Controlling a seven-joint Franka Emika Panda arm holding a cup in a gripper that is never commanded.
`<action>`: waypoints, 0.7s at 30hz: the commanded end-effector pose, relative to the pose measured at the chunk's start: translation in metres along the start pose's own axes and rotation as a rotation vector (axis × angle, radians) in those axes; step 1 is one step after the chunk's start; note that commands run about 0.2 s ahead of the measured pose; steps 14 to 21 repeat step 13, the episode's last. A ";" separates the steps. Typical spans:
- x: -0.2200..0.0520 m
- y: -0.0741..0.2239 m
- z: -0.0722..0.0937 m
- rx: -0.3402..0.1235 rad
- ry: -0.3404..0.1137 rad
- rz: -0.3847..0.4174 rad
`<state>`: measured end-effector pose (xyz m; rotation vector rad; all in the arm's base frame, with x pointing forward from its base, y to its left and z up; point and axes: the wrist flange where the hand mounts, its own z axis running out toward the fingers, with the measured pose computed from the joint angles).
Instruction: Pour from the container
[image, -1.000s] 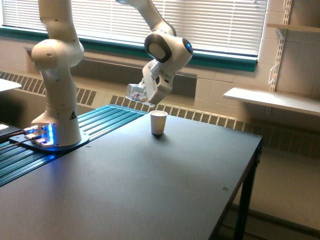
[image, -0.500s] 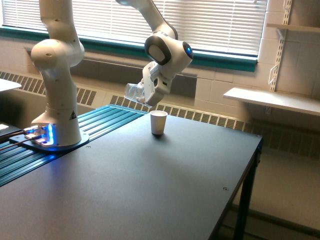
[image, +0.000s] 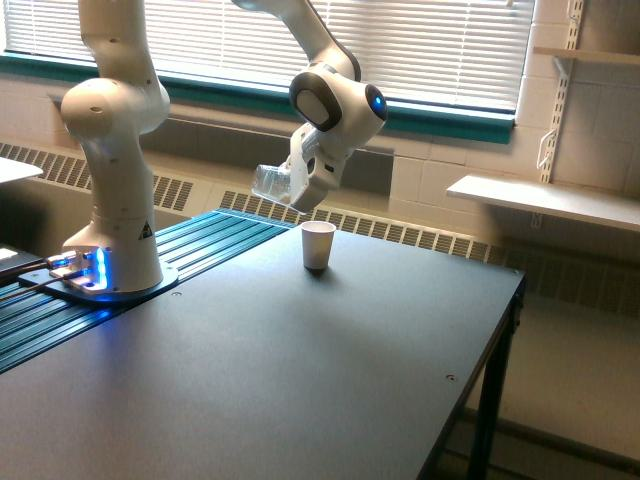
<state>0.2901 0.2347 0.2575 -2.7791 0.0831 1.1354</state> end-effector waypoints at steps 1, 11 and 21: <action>0.001 -0.007 -0.011 0.018 0.043 -0.021; -0.011 -0.007 -0.057 -0.004 0.212 -0.032; -0.014 -0.005 -0.059 -0.004 0.213 -0.031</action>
